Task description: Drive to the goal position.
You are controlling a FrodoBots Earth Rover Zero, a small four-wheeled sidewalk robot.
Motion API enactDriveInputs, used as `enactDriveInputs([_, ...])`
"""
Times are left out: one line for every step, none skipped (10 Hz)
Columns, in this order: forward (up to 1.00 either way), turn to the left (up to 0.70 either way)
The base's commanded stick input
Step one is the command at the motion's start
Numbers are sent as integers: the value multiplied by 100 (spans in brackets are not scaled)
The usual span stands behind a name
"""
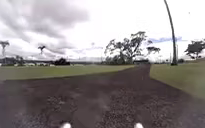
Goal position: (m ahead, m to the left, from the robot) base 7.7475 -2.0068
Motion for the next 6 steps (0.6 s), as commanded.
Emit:
enactDriveInputs([70,-35])
enactDriveInputs([70,-32])
enactDriveInputs([70,-6])
enactDriveInputs([70,1])
enactDriveInputs([70,0])
enactDriveInputs([70,0])
